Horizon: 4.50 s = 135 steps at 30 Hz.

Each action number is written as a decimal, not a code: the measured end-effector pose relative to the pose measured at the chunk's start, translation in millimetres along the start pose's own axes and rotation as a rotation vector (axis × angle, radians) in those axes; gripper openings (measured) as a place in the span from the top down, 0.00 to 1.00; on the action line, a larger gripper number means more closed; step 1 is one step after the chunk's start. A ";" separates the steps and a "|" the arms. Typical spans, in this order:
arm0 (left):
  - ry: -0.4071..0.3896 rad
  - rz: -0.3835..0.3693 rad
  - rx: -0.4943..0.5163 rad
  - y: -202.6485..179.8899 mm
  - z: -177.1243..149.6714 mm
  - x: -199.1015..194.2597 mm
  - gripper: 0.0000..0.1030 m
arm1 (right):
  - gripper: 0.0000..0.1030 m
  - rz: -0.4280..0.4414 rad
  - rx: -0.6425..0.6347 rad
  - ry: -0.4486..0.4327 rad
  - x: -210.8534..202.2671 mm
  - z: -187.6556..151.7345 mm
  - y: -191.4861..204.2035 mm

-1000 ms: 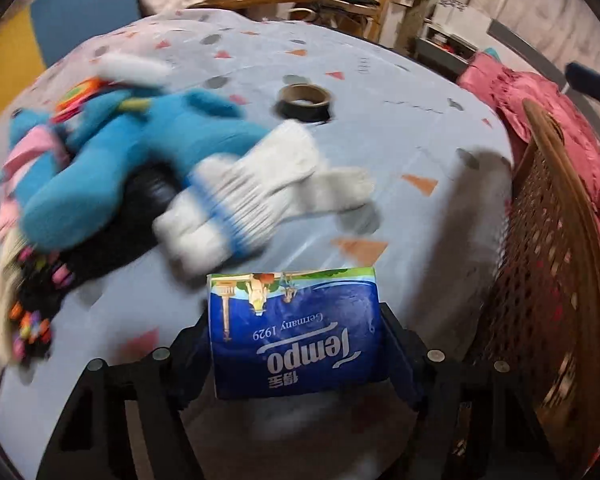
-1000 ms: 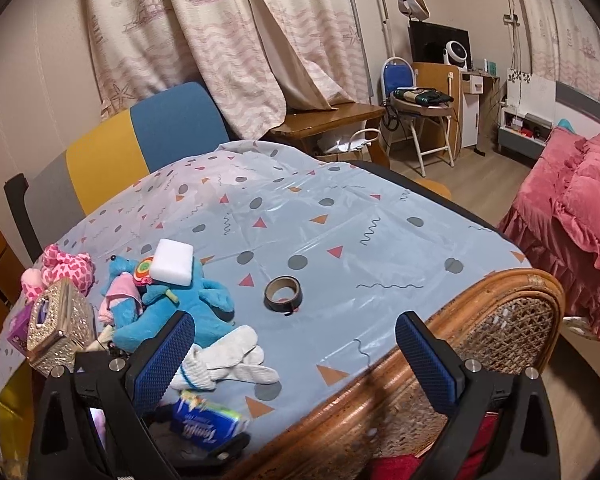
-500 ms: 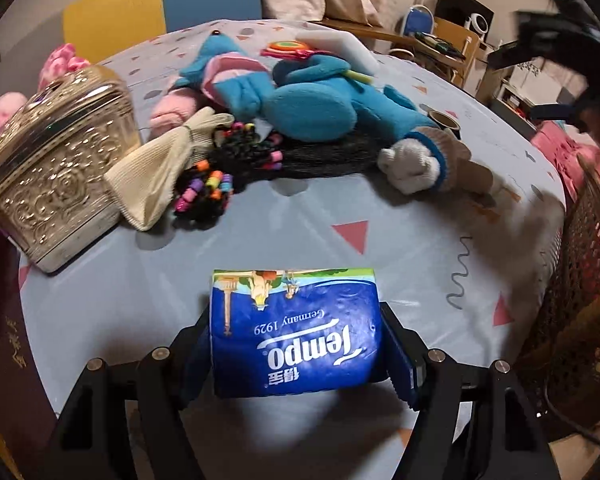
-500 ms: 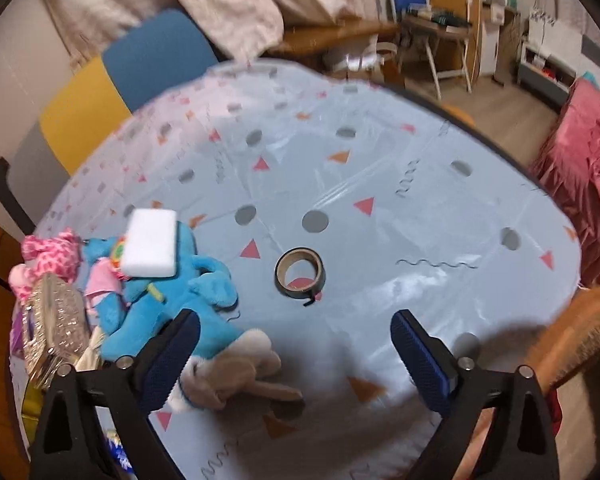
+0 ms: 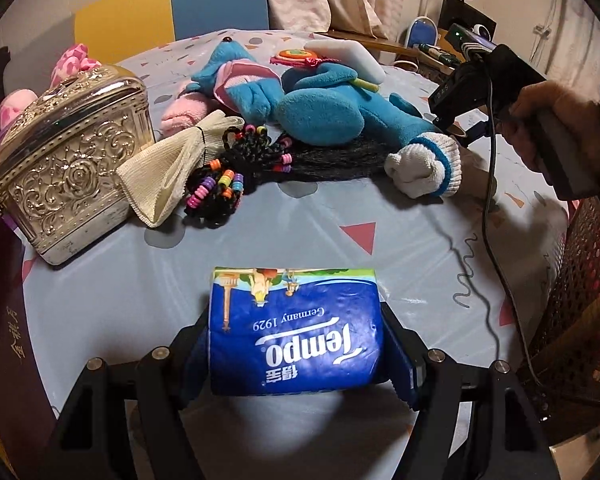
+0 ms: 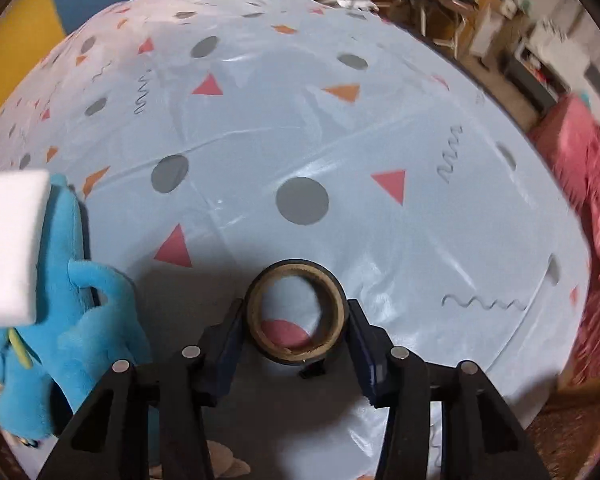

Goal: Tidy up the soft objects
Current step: 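Grasp the brown tape roll with the right tool while the left tool lifts the tissue pack, then lower the tissue pack into the gold tray and open the left tool while the right tool holds the tape, then carry the brown tape roll toward the gold tray with the right tool, then lower the tape roll into the gold tray and open the right tool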

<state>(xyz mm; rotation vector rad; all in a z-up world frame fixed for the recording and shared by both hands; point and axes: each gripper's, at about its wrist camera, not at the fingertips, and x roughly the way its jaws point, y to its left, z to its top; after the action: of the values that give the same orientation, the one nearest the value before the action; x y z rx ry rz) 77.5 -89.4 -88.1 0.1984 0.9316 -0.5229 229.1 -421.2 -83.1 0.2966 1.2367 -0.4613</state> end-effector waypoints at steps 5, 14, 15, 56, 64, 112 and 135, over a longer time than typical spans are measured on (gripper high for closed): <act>-0.014 0.014 -0.007 -0.4 0.0 -0.1 0.29 | 0.52 -0.007 -0.027 -0.006 0.7 -2.7 2.2; -0.064 0.027 -0.020 2.5 6.3 -28.1 0.30 | 0.53 -0.036 -0.065 -0.031 -3.4 -7.2 14.7; -0.075 0.024 -0.030 4.6 7.4 -35.3 0.30 | 0.53 -0.040 -0.072 -0.036 0.9 -7.9 16.0; -0.070 0.421 -0.637 278.5 9.0 -73.9 0.09 | 0.53 -0.124 -0.192 -0.087 -11.6 -15.2 50.9; -0.170 0.489 -0.587 226.4 -13.2 -125.7 0.08 | 0.53 -0.138 -0.211 -0.094 -14.7 -19.7 58.4; -0.255 0.577 -0.732 233.7 -86.9 -197.7 0.09 | 0.53 0.668 -0.905 -0.297 -207.2 -237.6 322.3; -0.220 0.599 -0.820 259.2 -119.6 -199.1 0.09 | 0.41 0.491 -1.156 -0.150 -134.7 -290.4 436.0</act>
<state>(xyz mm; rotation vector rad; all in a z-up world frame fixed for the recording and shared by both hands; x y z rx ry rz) 28.2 246.9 -13.5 -0.3163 0.7563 0.3987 166.3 115.5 -57.4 -0.4179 1.0554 0.6588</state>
